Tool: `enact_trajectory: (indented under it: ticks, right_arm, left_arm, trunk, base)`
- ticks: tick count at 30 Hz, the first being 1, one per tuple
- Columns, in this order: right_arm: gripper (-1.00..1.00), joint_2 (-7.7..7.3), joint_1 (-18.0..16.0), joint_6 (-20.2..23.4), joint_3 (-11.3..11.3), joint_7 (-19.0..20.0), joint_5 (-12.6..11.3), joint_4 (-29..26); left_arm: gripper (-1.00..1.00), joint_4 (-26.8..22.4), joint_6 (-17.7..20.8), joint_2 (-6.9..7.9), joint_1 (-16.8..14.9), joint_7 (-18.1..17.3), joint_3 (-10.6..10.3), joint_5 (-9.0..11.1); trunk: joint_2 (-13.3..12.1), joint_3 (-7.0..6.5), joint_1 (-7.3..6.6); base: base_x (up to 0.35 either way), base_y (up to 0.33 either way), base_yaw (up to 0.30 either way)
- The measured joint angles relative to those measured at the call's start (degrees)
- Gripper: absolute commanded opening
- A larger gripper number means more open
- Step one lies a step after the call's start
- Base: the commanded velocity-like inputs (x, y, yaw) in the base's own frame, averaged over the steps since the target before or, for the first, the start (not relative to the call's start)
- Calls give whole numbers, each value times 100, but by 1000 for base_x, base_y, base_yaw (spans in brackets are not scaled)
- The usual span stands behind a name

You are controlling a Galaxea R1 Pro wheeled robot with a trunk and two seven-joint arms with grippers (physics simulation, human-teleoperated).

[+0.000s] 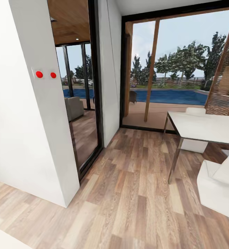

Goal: Set up a coffee station on the kitchen countertop: keep the coffee maker on the countertop, move the bottle of coffee from the kitchen shelf to the counter next to the coffee maker, place a paper coffee filter on top of the coffee maker, put the saucer next to the coffee maker with the coffee cup on the saucer, and place the electric kettle next to the coffee maker.

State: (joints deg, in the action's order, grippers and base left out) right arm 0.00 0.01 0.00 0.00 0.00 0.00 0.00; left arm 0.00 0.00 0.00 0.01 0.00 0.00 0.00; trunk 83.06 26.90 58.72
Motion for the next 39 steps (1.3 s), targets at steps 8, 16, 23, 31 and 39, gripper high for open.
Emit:
enact_trajectory:
  ticks: [8,16,23,31,39]
  right_arm:
    - [100,167,-8,-13,14,49,27,-159]
    - [100,313,-43,-17,-20,31,11,-419]
    - [100,240,-50,-202,-23,24,16,-547]
    - [100,-31,-51,-637,-19,28,17,-1078]
    - [100,-43,-51,-613,7,35,32,-1102]
  left_arm:
    - [100,0,-13,-9,0,-56,19,4]
    - [100,-19,-24,-9,-1,-56,-11,-1]
    - [100,-140,-164,7,-21,-56,-15,-20]
    - [100,-228,-1551,96,-18,-57,-12,-21]
    - [100,-168,-1568,46,-3,-67,5,4]
  trunk:
    - [-1,-2,0]
    - [-1,-2,1]
    - [-2,-3,1]
    - [-2,-3,1]
    - [-1,39,1]
  base:
    - [0,0,0]
    - [0,0,0]
    - [0,0,0]
    - [0,0,0]
    - [0,0,82]
